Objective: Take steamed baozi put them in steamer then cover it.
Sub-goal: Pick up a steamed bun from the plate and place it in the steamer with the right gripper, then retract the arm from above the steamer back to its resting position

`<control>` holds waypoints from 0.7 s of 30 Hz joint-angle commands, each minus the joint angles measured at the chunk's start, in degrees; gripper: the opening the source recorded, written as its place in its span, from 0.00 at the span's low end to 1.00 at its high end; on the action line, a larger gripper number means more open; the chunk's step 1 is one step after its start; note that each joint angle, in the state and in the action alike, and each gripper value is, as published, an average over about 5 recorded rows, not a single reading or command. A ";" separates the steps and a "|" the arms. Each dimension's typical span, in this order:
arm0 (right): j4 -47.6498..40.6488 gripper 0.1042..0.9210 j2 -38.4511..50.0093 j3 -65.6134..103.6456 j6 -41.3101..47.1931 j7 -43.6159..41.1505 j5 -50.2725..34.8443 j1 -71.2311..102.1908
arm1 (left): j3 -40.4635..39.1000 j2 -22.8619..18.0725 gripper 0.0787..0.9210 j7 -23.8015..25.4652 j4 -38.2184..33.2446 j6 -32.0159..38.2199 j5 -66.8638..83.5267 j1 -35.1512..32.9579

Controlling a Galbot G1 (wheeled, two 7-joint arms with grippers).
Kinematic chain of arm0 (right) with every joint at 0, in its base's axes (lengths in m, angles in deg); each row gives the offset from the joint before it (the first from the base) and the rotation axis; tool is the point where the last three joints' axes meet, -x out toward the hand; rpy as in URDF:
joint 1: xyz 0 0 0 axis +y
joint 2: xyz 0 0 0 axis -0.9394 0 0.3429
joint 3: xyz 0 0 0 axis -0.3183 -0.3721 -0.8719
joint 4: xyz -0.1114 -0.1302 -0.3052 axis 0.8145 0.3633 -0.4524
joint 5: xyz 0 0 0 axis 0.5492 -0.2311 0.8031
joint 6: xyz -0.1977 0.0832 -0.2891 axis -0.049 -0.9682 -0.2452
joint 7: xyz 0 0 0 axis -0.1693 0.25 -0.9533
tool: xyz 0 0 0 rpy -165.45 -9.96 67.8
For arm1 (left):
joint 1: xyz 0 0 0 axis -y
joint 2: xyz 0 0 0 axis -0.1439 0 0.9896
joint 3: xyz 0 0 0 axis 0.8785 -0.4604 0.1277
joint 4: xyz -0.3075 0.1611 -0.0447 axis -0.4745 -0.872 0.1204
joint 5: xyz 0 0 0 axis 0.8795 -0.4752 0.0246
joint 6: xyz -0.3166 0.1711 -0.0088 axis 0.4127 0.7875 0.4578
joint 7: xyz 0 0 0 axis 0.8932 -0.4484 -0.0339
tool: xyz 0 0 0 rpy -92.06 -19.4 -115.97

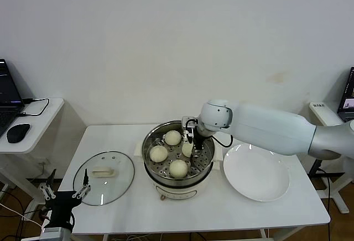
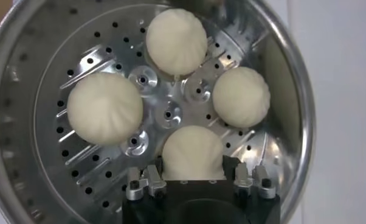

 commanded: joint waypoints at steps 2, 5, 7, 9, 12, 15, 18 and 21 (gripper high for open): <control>4.73 0.87 6.62 6.35 0.48 2.21 -3.25 -1.36 | 0.02 0.16 0.88 0.09 0.20 -0.02 0.21 0.16; 8.25 0.88 11.08 9.13 -0.78 8.07 -6.20 -0.06 | -0.26 0.13 0.88 0.27 0.47 0.29 0.29 0.37; 11.43 0.88 14.91 11.66 -2.78 15.25 -10.02 2.90 | -0.42 0.10 0.88 0.43 0.83 0.80 0.42 0.54; 15.11 0.88 19.27 16.05 -6.02 24.49 -14.32 8.52 | -0.56 0.11 0.88 0.58 1.34 1.48 0.63 0.70; 20.20 0.88 25.03 28.29 -13.88 35.24 -15.21 23.67 | -0.75 0.18 0.88 0.73 1.99 2.37 1.06 0.94; 23.57 0.88 27.81 43.05 -22.05 40.79 -11.13 41.74 | -0.88 0.24 0.88 0.87 2.40 3.04 1.62 1.31; 23.75 0.88 26.99 56.80 -30.56 43.17 -3.74 57.61 | -0.99 0.23 0.88 0.79 2.95 4.10 2.81 1.86; 22.23 0.88 21.88 70.70 -38.83 43.14 2.43 72.43 | -1.31 0.18 0.88 0.29 3.65 5.34 3.73 2.50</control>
